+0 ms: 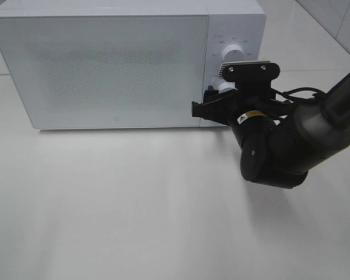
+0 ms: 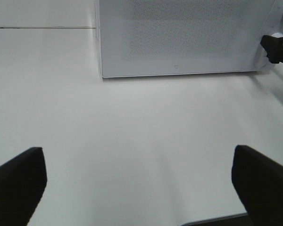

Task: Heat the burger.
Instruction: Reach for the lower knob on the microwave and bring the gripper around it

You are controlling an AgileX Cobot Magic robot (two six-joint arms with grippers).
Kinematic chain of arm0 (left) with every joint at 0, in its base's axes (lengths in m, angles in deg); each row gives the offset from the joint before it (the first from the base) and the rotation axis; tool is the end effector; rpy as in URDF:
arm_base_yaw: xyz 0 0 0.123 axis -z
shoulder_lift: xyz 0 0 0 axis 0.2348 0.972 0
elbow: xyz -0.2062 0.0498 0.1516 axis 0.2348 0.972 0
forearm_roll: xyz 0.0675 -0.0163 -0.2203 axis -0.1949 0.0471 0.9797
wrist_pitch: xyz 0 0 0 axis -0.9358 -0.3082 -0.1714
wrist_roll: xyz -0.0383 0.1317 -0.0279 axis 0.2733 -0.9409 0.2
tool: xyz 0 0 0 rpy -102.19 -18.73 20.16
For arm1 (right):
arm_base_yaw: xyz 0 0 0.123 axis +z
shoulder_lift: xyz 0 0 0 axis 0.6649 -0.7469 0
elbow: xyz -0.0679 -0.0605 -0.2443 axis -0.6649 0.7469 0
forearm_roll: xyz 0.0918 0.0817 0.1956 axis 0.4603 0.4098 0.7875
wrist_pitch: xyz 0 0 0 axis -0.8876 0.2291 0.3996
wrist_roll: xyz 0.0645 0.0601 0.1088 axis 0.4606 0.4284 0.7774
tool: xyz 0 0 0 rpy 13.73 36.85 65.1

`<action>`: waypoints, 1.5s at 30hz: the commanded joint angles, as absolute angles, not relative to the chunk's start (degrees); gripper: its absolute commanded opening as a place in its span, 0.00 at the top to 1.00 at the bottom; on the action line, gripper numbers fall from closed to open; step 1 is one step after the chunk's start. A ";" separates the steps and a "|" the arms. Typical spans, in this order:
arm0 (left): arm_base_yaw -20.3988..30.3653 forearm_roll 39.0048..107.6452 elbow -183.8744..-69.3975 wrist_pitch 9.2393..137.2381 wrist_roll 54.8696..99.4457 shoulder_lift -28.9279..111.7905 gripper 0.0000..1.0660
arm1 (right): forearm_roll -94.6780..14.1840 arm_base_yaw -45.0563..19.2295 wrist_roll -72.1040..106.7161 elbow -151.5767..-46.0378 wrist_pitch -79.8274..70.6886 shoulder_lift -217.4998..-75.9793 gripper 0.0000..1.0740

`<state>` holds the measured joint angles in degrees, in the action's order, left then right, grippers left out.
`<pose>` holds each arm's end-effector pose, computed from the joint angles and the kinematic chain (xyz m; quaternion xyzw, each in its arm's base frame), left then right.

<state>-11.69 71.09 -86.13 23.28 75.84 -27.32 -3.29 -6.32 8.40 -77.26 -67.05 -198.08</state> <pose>0.0396 -0.0276 0.2525 0.0572 0.8415 -0.0928 0.5292 0.3570 0.1587 0.1044 -0.0161 0.7480 0.0050 0.6634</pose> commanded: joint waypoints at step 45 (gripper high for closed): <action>-11.86 71.26 -86.01 23.68 75.78 -28.30 0.06 | -4.09 -5.35 7.48 -78.30 -68.14 -196.82 0.93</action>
